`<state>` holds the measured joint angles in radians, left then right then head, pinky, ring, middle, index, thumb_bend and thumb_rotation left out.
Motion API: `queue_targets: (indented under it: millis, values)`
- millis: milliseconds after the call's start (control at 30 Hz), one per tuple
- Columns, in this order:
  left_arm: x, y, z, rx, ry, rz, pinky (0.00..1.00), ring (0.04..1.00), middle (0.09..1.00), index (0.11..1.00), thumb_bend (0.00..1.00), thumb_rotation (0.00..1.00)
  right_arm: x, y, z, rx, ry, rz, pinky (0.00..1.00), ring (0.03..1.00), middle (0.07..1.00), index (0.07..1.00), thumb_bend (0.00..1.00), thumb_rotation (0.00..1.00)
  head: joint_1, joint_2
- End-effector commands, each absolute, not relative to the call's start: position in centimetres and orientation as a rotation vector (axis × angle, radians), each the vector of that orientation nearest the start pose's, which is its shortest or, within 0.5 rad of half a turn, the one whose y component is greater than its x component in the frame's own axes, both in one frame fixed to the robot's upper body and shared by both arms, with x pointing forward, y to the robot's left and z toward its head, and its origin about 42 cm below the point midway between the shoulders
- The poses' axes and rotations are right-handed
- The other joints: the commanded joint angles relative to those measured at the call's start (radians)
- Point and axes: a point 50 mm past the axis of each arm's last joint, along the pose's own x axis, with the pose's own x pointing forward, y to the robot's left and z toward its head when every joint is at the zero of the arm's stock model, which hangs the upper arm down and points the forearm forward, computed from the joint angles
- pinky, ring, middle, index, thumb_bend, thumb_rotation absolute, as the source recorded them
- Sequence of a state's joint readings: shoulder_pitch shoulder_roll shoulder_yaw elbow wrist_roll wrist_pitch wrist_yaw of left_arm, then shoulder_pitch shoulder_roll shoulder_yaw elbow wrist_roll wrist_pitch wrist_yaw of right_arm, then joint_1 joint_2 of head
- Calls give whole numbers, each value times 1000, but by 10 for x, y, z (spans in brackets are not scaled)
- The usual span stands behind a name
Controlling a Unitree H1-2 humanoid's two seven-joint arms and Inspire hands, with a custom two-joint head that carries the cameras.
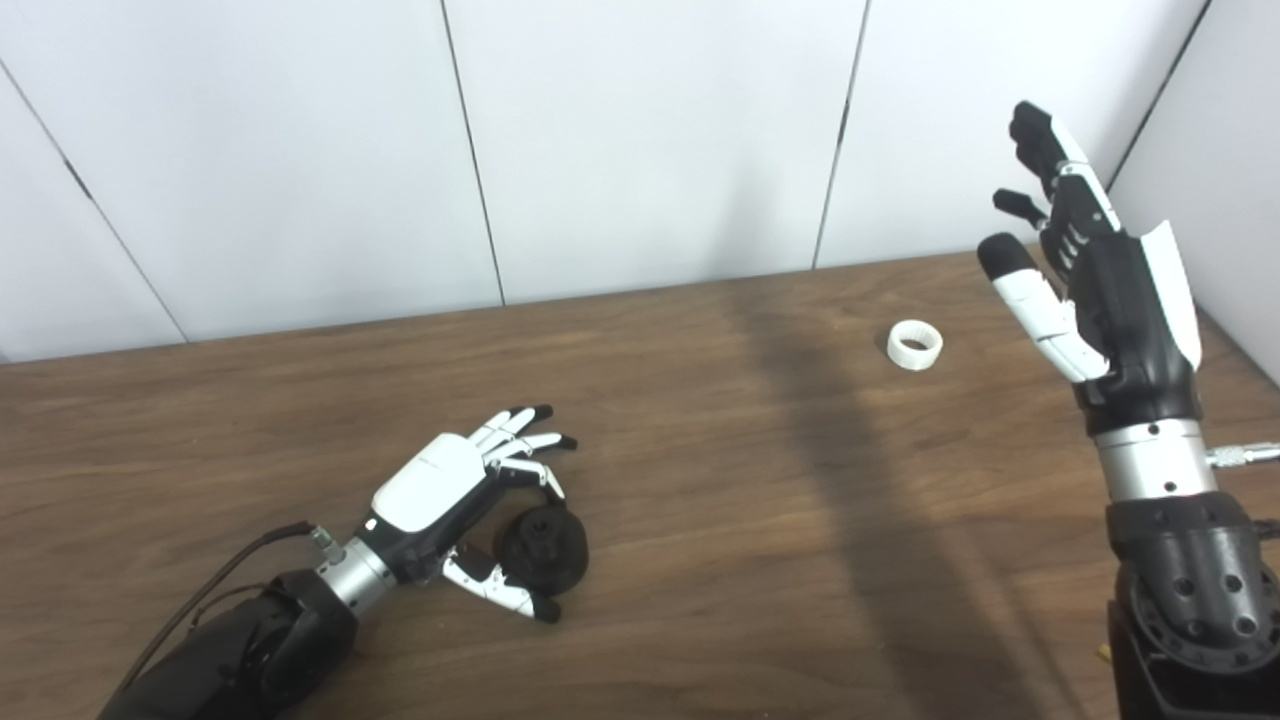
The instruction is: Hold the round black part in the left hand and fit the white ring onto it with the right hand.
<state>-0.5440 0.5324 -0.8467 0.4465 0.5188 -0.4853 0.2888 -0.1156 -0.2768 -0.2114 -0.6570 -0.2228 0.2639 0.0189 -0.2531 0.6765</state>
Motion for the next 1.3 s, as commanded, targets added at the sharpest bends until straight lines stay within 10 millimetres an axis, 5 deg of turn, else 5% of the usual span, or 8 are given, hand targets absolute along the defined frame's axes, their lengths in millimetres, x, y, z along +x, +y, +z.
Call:
queue_targets:
  millis: [0,267,767,1267]
  values:
    - [375,226,100,1184,-529,-817,1000,1000,881,480,525,60,255,-309,313,-550,-582,-258,884,955,940,925,479,792,-2,1]
    - [370,222,95,1168,-530,-837,1000,1000,876,479,525,61,268,-327,298,-650,-474,-309,802,917,918,892,481,510,-6,-12]
    - [367,206,93,1131,-543,-866,1000,1000,881,480,525,60,307,-342,268,-660,-325,-303,718,870,902,881,547,412,-73,-47]
    - [357,210,85,1086,-476,-898,1000,1000,891,479,525,62,343,-388,270,-947,-240,-264,876,923,890,827,700,254,-124,-61]
